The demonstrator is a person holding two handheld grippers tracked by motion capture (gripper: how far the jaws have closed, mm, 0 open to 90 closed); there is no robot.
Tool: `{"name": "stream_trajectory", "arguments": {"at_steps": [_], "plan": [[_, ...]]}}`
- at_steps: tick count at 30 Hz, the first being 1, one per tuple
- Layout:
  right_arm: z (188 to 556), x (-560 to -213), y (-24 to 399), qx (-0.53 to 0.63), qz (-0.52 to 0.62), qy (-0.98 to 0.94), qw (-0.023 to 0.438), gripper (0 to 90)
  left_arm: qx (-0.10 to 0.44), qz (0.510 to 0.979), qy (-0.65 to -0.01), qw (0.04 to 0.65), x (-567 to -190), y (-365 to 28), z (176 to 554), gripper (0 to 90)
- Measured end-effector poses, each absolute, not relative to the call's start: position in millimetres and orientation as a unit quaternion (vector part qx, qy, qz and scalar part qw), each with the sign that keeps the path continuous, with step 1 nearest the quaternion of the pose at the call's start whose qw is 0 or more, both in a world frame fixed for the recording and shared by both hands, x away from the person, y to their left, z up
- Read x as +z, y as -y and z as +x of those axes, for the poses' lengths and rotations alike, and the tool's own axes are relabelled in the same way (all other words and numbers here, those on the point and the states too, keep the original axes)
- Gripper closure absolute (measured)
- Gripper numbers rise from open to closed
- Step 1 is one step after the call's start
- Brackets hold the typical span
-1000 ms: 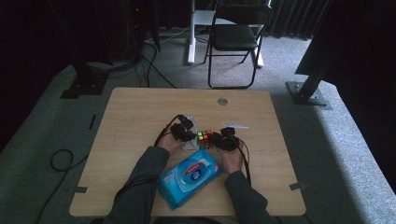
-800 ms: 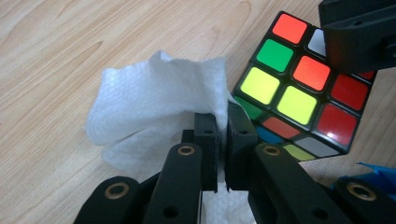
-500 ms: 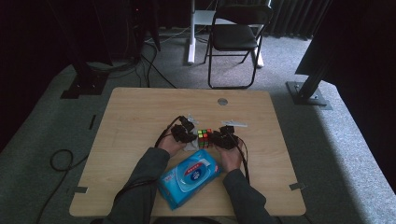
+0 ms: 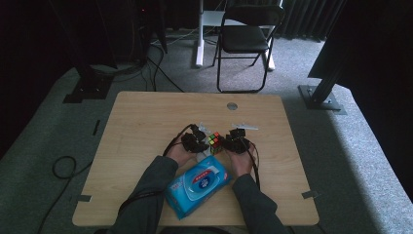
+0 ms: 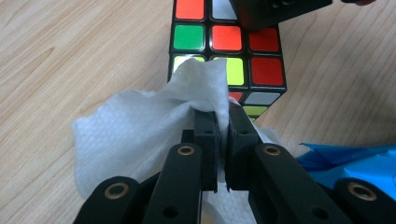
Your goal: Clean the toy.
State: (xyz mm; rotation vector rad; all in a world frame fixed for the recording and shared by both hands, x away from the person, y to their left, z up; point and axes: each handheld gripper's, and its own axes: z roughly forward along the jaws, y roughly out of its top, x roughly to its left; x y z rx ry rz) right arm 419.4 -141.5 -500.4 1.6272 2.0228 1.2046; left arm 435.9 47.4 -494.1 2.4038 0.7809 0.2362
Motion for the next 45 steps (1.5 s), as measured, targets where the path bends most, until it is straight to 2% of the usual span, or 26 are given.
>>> {"name": "stream_trajectory", "arguments": {"at_steps": [9,18,29,38,45], "plan": [[415.0,-500.7,134.5,0.416,0.55,-0.711,0.134,53.6,0.101,0.897,-0.313,0.296,-490.2,-54.8,442.2,85.3],[415.7,-498.9,136.3,0.415,0.539,-0.721,0.133,61.6,0.113,0.887,-0.338,0.293,-491.0,-62.2,448.0,85.2],[417.7,-498.3,137.3,0.413,0.537,-0.723,0.134,62.3,0.121,0.884,-0.344,0.293,-491.3,-57.1,450.9,85.1],[415.9,-499.5,145.9,0.412,0.555,-0.71,0.139,57.4,0.122,0.883,-0.345,0.293,-493.3,-55.8,450.7,84.8],[419.6,-499.2,144.2,0.403,0.559,-0.709,0.152,58.2,0.121,0.884,-0.343,0.295,-492.0,-55.2,449.6,84.7]]}}
